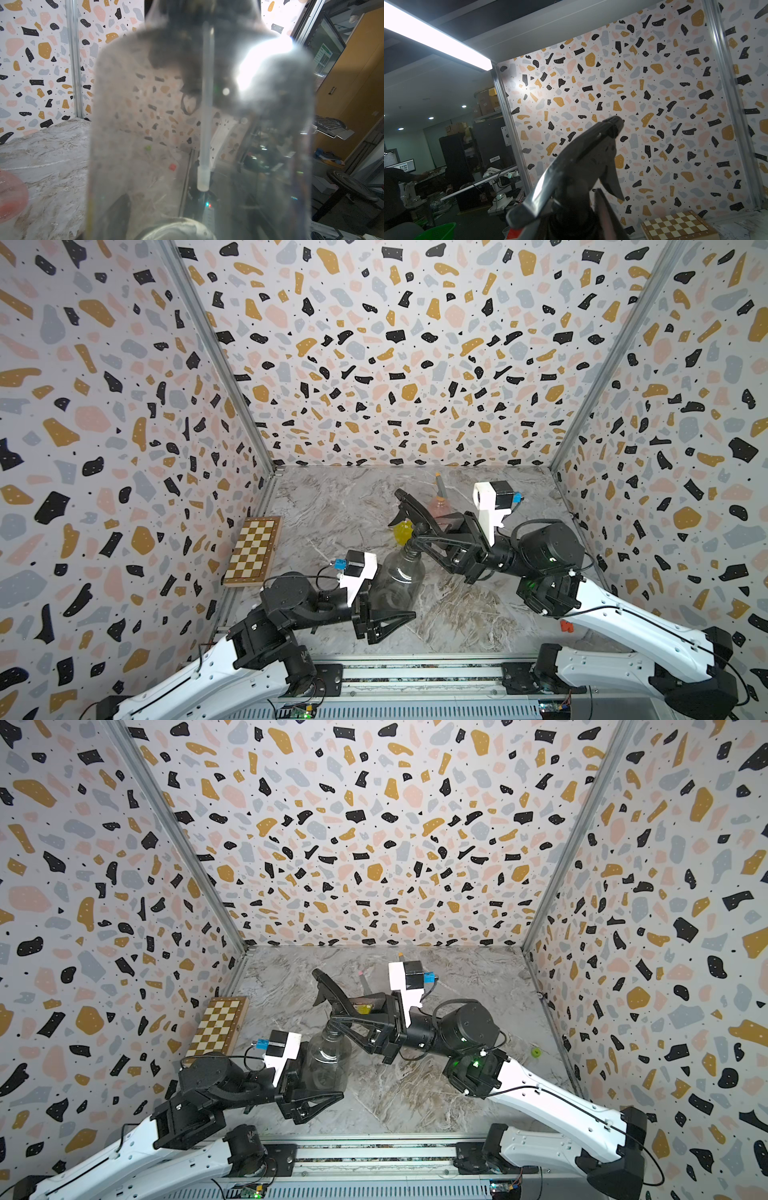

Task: Attach spray nozzles to spray bottles
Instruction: Insert the spray nozzle into the spray bottle.

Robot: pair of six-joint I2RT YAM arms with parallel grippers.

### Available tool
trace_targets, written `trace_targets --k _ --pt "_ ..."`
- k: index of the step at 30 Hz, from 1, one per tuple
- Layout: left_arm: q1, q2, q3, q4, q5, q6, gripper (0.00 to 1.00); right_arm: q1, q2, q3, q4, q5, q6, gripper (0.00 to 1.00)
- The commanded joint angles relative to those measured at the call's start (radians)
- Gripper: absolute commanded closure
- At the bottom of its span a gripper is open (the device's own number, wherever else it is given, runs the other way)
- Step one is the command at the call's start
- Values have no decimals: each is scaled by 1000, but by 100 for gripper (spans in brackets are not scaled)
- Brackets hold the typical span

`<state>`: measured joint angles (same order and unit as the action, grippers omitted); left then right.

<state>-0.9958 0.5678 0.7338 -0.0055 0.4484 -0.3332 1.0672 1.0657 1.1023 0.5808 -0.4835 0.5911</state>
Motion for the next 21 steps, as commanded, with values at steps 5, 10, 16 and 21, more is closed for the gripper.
trace_targets --k 5,10,16,21 --pt "3 -14 65 68 13 23 100 10 22 39 -46 -21 8 87" --pt "3 -20 68 57 14 23 100 12 25 45 -62 -15 -5 87" --pt "3 -42 52 99 2 10 100 16 33 32 -50 -58 -23 83" --pt "3 -36 58 94 24 26 100 24 23 4 -9 -30 -25 81"
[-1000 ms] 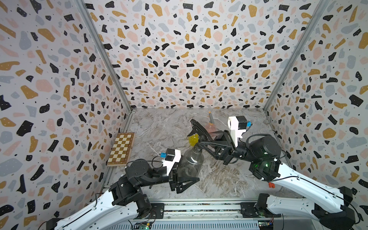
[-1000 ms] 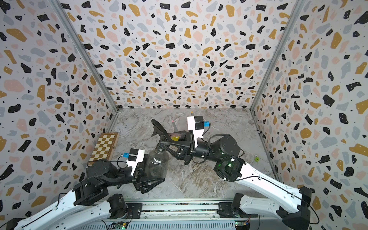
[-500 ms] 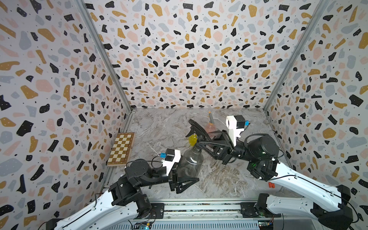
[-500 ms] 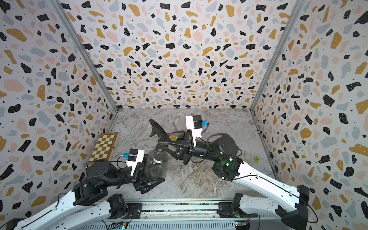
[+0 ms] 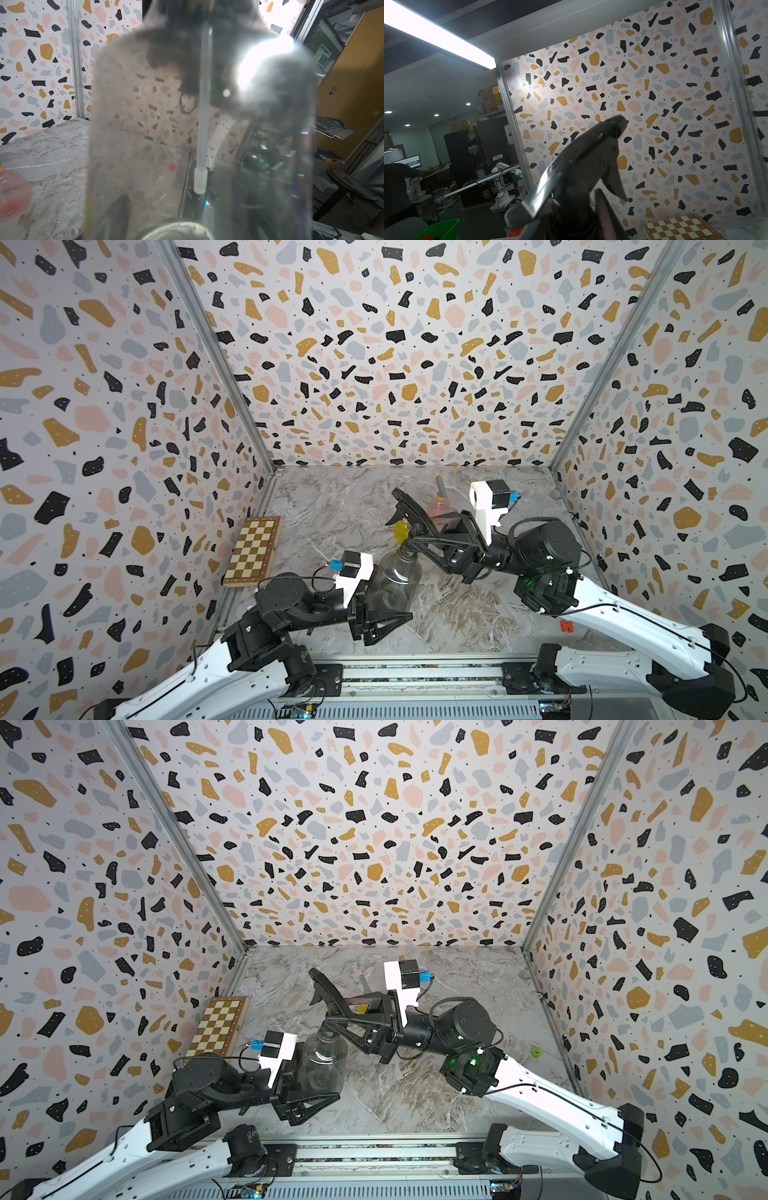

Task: Attach spray nozzles to spray bottles
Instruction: Insert the spray nozzle into the spray bottle.

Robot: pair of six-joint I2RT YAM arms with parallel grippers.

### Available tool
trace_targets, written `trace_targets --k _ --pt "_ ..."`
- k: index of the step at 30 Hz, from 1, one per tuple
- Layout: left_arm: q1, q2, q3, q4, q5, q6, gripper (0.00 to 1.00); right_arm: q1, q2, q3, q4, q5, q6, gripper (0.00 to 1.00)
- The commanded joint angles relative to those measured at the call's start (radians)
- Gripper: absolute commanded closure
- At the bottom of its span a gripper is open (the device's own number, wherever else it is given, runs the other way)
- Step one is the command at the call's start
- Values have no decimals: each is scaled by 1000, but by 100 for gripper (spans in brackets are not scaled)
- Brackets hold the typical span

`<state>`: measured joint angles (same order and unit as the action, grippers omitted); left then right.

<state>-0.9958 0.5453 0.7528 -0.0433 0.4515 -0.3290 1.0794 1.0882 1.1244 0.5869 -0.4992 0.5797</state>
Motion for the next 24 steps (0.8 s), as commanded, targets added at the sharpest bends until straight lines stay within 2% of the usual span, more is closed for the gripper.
trace_targets --k 1,14,24 --pt "3 -12 39 128 22 24 100 15 -3 -17 -15 0 -18 80" --pt "3 -30 42 99 22 37 100 62 26 41 -88 81 -79 71" --pt "3 -41 52 78 18 48 100 96 53 92 -159 121 -127 69"
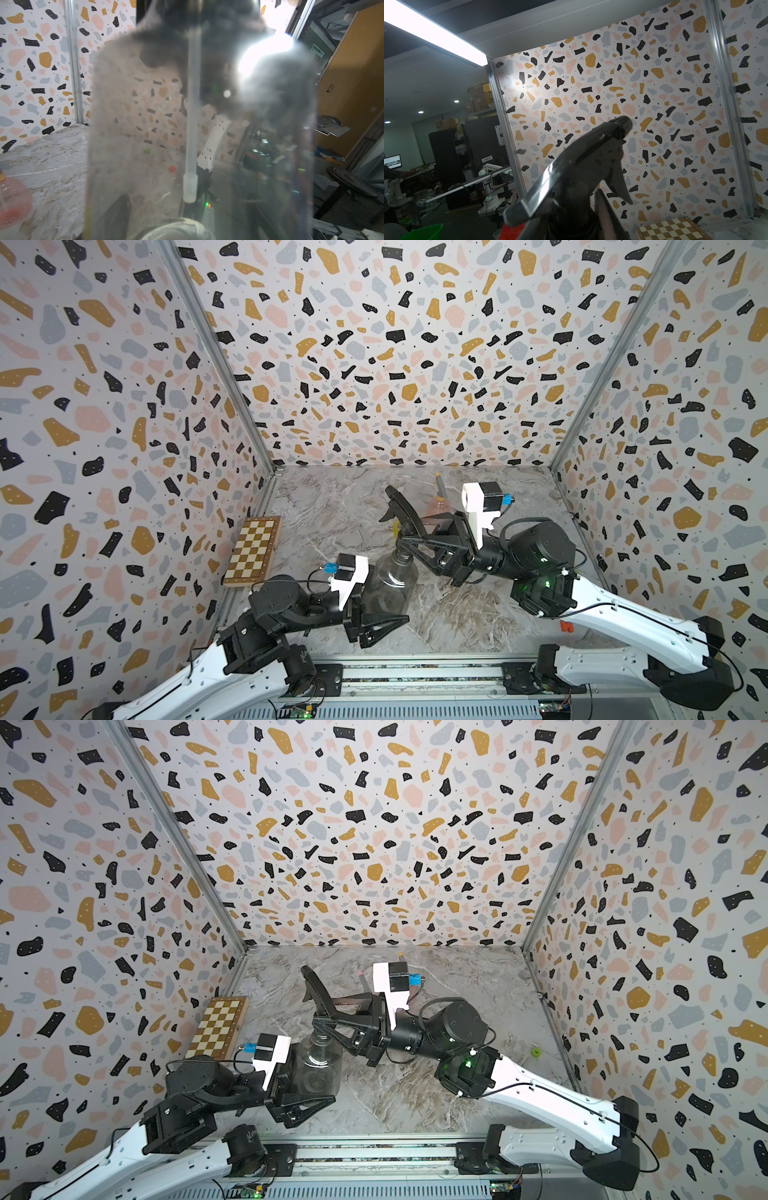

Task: Attach spray nozzles to spray bottles
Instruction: Insert the spray nozzle into the spray bottle.

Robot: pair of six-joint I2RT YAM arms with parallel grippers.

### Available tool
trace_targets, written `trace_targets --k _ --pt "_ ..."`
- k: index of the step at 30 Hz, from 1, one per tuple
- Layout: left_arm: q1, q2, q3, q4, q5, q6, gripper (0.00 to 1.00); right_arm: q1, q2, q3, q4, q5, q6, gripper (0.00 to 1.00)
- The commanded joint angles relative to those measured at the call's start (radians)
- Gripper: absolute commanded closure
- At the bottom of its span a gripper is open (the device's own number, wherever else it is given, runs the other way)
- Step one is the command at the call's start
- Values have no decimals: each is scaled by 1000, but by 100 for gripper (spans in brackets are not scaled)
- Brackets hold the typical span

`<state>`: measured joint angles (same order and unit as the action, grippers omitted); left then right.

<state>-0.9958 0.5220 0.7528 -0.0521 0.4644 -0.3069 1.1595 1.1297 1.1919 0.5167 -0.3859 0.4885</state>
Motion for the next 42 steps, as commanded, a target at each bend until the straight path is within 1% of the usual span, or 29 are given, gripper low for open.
trace_targets --k 1,4,8,16,22,25,27,31,35,39,42 --pt "4 -20 52 84 3 27 100 17 13 25 -92 9 -38 69" --pt "3 -35 50 80 -16 32 100 17 5 15 -96 7 -44 69" --pt "3 -49 53 63 -32 41 100 18 -32 -27 -56 11 -44 69" --pt "3 -50 59 65 -56 41 100 32 -51 -44 -60 10 -59 68" --pt "3 -47 79 90 -45 45 100 47 -58 -69 -74 57 -64 68" --pt "3 -54 87 101 -64 60 100 68 -67 -98 -76 110 -70 67" --pt "3 -48 107 79 -68 86 100 86 -67 -108 -92 147 -76 63" --pt "3 -32 157 -5 -48 151 100 93 -62 -87 -166 180 -77 59" --pt "3 -17 190 -83 -14 192 100 97 -88 -70 -203 179 -101 52" --pt "3 -32 176 -84 -32 196 100 100 -119 -56 -253 133 -141 38" --pt "3 -39 165 -80 -31 196 100 104 -154 -60 -304 120 -171 30"
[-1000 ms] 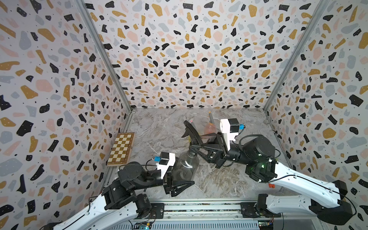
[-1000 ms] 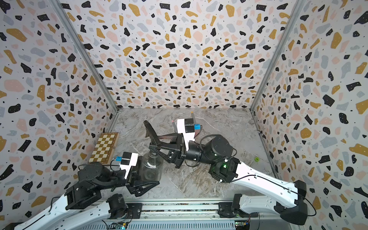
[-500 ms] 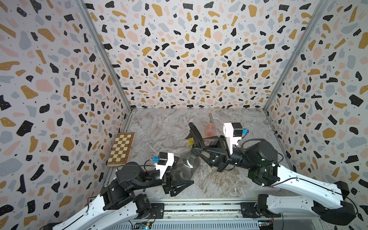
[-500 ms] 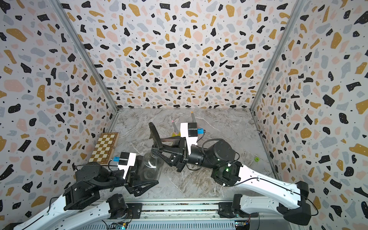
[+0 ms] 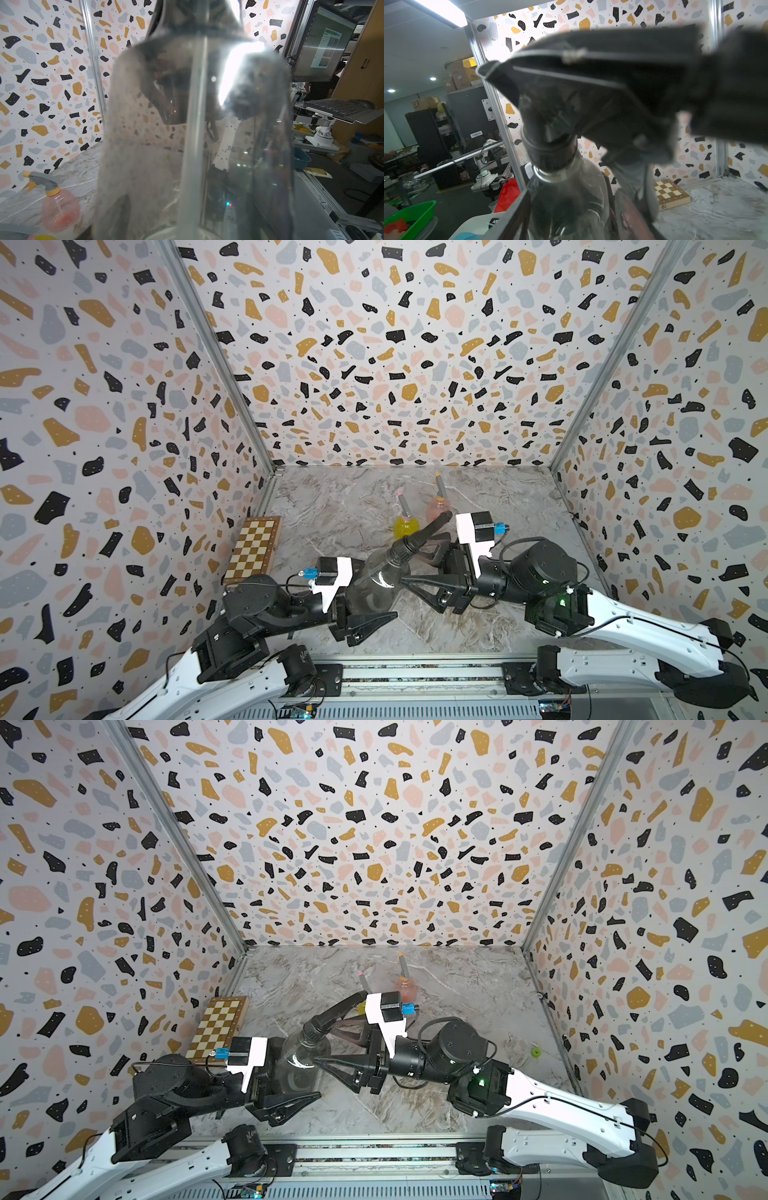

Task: Attach spray nozzles to spray bottles
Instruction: Insert the spray nozzle into the spray bottle, then screw the spray nozzle on the spray bottle.

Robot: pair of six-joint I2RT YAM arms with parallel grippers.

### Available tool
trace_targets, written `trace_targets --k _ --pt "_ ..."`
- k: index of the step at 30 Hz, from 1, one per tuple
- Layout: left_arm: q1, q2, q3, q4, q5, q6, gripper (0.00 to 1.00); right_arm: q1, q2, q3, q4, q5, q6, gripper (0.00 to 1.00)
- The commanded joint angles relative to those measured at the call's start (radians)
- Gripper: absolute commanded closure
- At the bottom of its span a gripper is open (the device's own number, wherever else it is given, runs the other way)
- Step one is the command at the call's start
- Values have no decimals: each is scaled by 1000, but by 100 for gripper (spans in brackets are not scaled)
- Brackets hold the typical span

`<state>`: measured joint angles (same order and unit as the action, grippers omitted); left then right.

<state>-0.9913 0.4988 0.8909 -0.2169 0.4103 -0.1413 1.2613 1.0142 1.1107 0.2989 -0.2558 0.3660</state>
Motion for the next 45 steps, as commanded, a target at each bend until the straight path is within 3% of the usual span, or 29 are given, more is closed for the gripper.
trace_targets --k 1,8,14,23,27,30,37,45 --pt "-1 -17 24 85 22 32 100 1 -53 19 -103 -17 -57 28" --pt "-1 -24 4 89 35 25 100 3 -174 -11 -214 29 -109 21" --pt "-1 -5 -12 69 57 5 100 -9 -205 64 -311 70 -167 13" --pt "-1 -2 -36 28 67 -21 100 -113 -120 230 -411 -93 -154 13" --pt "-1 0 -40 -6 59 -23 100 -130 -72 282 -436 -164 -132 19" --pt "-1 0 -38 -27 52 -23 100 -131 -41 313 -472 -185 -127 30" --pt "-2 0 -33 -58 44 -8 100 -132 -15 351 -522 -201 -107 51" --pt "-1 8 -14 -114 50 12 100 -150 4 390 -608 -207 -99 69"
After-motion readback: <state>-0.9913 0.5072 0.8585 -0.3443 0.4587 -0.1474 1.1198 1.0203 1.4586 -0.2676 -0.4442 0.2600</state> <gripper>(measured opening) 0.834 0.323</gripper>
